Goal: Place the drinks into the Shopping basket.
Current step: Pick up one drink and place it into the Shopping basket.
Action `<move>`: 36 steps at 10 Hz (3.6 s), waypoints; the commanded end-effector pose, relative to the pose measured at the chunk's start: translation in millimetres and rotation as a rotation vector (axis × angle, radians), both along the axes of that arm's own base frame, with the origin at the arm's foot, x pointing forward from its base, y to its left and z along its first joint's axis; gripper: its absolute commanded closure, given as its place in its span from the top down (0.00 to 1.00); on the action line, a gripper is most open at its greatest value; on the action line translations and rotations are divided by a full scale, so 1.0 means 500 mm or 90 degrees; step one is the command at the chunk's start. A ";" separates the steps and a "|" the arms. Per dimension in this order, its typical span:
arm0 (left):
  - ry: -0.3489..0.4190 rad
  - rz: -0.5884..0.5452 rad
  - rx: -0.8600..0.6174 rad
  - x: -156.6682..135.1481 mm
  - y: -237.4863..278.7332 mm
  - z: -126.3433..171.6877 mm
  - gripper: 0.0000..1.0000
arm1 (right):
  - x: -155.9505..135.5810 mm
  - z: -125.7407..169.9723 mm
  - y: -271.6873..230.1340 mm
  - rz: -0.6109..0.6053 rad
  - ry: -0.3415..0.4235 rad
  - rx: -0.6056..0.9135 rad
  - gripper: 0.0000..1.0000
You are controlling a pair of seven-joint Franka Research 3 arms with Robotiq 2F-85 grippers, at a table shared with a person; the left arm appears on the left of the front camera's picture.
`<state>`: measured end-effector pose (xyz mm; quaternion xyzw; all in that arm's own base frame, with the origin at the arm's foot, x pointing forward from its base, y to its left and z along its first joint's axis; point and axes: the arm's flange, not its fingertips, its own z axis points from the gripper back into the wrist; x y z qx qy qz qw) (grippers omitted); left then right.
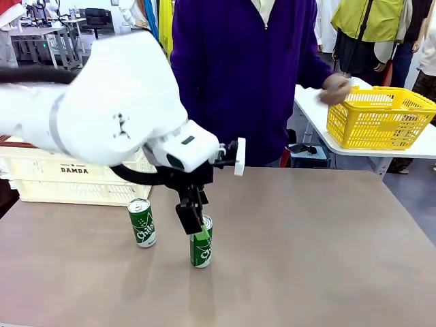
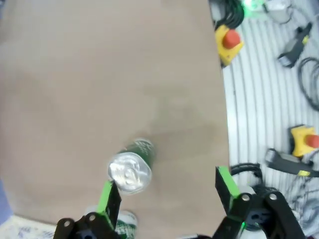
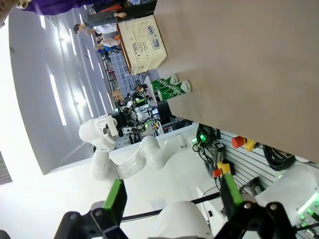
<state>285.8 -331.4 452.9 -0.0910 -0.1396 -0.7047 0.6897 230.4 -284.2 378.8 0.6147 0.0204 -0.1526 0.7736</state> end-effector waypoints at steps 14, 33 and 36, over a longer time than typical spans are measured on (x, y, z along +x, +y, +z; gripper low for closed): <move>-0.030 0.038 0.021 0.094 -0.004 -0.124 1.00 | -0.002 0.002 0.007 -0.004 0.001 -0.007 1.00; -0.002 -0.012 0.091 0.090 -0.026 -0.128 0.00 | -0.002 0.002 0.007 -0.004 0.001 -0.007 1.00; -0.032 0.037 0.066 0.051 0.047 0.057 0.00 | -0.002 0.002 0.007 -0.004 0.001 -0.007 1.00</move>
